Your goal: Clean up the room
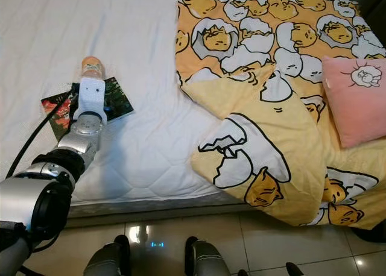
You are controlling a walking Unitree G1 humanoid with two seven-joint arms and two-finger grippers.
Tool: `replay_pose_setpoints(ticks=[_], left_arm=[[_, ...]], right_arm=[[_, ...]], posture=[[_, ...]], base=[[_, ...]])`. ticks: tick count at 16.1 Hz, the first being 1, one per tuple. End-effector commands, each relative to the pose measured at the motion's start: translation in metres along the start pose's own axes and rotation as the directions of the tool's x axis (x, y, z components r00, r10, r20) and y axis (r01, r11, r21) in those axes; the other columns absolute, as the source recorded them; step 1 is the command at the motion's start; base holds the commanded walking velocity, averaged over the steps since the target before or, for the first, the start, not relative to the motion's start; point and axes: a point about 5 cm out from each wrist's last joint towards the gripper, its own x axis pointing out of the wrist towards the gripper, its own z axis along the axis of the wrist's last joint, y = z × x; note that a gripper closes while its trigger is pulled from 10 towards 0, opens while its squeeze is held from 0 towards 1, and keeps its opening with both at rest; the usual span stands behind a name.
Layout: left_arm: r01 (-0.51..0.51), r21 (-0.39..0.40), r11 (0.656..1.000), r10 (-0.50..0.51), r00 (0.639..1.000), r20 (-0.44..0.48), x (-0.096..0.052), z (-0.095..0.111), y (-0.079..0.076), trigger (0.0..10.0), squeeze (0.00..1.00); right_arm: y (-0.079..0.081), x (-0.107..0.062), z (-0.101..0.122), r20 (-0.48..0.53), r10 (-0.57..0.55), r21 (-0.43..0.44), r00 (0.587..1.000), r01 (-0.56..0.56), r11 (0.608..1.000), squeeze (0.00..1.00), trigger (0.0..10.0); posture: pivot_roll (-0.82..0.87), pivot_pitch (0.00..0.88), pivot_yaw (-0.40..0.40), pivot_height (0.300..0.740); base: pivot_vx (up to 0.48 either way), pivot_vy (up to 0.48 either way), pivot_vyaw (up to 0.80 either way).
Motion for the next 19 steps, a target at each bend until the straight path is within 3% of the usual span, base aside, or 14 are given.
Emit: replay_pose_setpoints(ticks=[1,11,13,15,17,19], left_arm=[[0.009,0.006,1.0,-0.009,1.0,-0.008,0.0,0.001,-0.002,0.0,0.0],[0.031,0.018,0.999,-0.03,0.998,-0.053,-0.002,-0.01,-0.003,0.0,0.0],[0.045,-0.095,0.994,-0.044,0.999,0.01,0.003,0.009,0.004,0.0,0.0],[0.072,-0.154,0.985,-0.064,0.996,0.057,0.005,0.016,0.011,0.0,0.0],[0.139,-0.218,0.966,-0.108,0.983,0.149,0.004,0.017,0.016,0.0,0.0],[0.228,-0.244,0.943,-0.168,0.955,0.244,-0.001,0.02,0.013,0.0,0.0]], right_arm=[[-0.002,-0.003,0.002,-0.01,-0.009,-0.013,1.0,0.009,1.0,0.0,10.0],[-0.005,-0.004,0.0,-0.02,-0.016,-0.025,1.0,0.015,1.0,0.0,10.0],[-0.005,0.006,0.002,0.014,-0.014,-0.027,1.0,0.014,1.0,0.0,10.0],[-0.007,0.017,0.003,0.04,-0.024,-0.018,0.999,0.025,1.0,0.0,10.0],[-0.005,0.04,0.004,0.088,-0.006,-0.013,0.996,0.007,1.0,0.0,10.0],[-0.005,0.066,0.007,0.135,0.004,-0.014,0.991,-0.002,1.0,0.0,10.0]], posture=[[-0.36,0.259,-0.094,0.74],[-0.38,0.252,-0.087,0.74],[-0.36,0.229,-0.071,0.74],[-0.34,0.209,-0.061,0.74],[-0.27,0.143,-0.043,0.74],[-0.2,0.077,-0.033,0.74]], base=[[0.0,0.0,0.0],[0.0,0.0,0.0],[0.0,0.0,0.0],[0.0,0.0,0.0],[0.0,0.0,0.0],[0.0,0.0,0.0]])
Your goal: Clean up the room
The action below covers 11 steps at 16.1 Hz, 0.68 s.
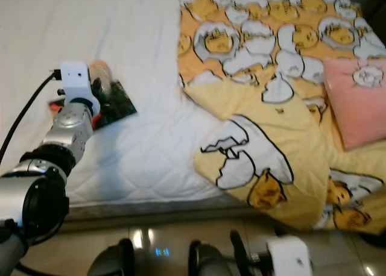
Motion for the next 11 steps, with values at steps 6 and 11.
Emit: replay_pose_setpoints(ticks=[6,11], left_arm=[[0.348,0.116,0.93,-0.363,0.921,0.142,-0.061,-0.008,-0.058,2.2,0.0],[0.152,0.149,0.977,-0.137,0.985,-0.106,-0.128,-0.07,-0.019,10.0,1.0]], right_arm=[[-0.007,0.091,0.013,0.128,-0.036,0.017,0.991,0.034,0.999,0.0,10.0],[-0.012,0.123,0.052,0.322,-0.096,0.137,0.942,0.054,0.989,1.0,10.0]], posture=[[0.03,0.0,-0.02,0.74],[0.08,0.0,0.021,0.74]], base=[[0.0,0.0,0.0],[0.0,0.0,0.0]])
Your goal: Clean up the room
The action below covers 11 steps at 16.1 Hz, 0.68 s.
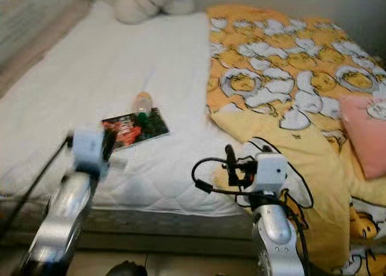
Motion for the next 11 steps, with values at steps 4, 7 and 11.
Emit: replay_pose_setpoints(ticks=[4,7,11], left_arm=[[0.001,0.005,1.0,-0.001,1.0,-0.002,0.004,0.01,-0.007,10.0,1.0],[-0.029,-0.036,0.999,0.027,0.998,-0.054,0.004,0.008,-0.009,10.0,1.0],[-0.048,-0.079,0.996,0.04,0.993,-0.108,0.004,0.003,-0.008,10.0,1.0]], right_arm=[[0.002,0.015,-0.011,-0.02,0.061,0.014,0.998,-0.061,0.998,1.0,10.0],[0.007,0.014,-0.018,-0.045,0.098,0.022,0.994,-0.097,0.995,1.0,10.0],[0.006,0.017,-0.027,-0.081,0.098,0.054,0.992,-0.094,0.994,1.0,10.0]], posture=[[0.1,0.0,0.002,0.74],[0.11,0.0,-0.016,0.74],[0.12,0.0,-0.02,0.74]], base=[[0.0,0.0,0.0],[0.0,0.0,0.0],[0.0,0.0,0.0]])
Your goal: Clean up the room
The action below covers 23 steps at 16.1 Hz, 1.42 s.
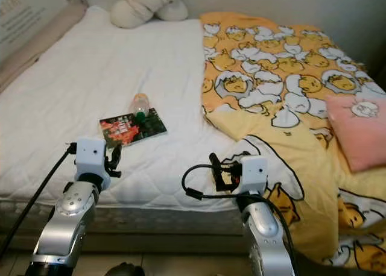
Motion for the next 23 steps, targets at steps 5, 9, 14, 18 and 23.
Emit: replay_pose_setpoints(ticks=[5,9,14,18,23], left_arm=[[0.038,0.046,0.998,-0.039,0.999,0.036,0.01,0.016,-0.009,10.0,1.0],[0.078,0.011,0.997,-0.079,0.991,0.108,0.018,0.03,-0.009,10.0,0.0],[0.064,0.026,0.998,-0.067,0.99,0.12,0.023,0.03,-0.004,10.0,0.0],[0.035,-0.002,0.999,-0.034,0.992,0.12,0.022,0.028,-0.001,10.0,0.0],[0.037,0.02,0.999,-0.04,0.99,0.138,0.019,0.03,0.001,10.0,0.0]], right_arm=[[-0.006,0.011,0.005,0.006,-0.001,-0.033,1.0,0.001,0.999,1.0,10.0],[-0.003,0.021,0.007,0.016,-0.003,-0.08,1.0,0.004,0.997,0.0,10.0],[0.002,0.017,0.003,0.014,-0.004,-0.083,1.0,0.006,0.997,0.0,10.0],[0.004,0.018,0.003,0.016,0.007,-0.076,1.0,-0.006,0.997,0.0,10.0],[0.01,0.02,0.004,0.012,0.036,-0.073,0.999,-0.035,0.997,0.0,10.0]], posture=[[0.12,0.0,-0.022,0.74],[0.11,0.0,-0.019,0.74],[0.1,0.0,-0.024,0.74],[0.11,0.0,-0.033,0.74],[0.12,0.0,-0.043,0.74]], base=[[0.18,-0.392,0.6],[0.12,0.0,0.15],[0.48,0.0,0.0],[0.469,0.0,0.0],[0.451,0.0,0.38]])
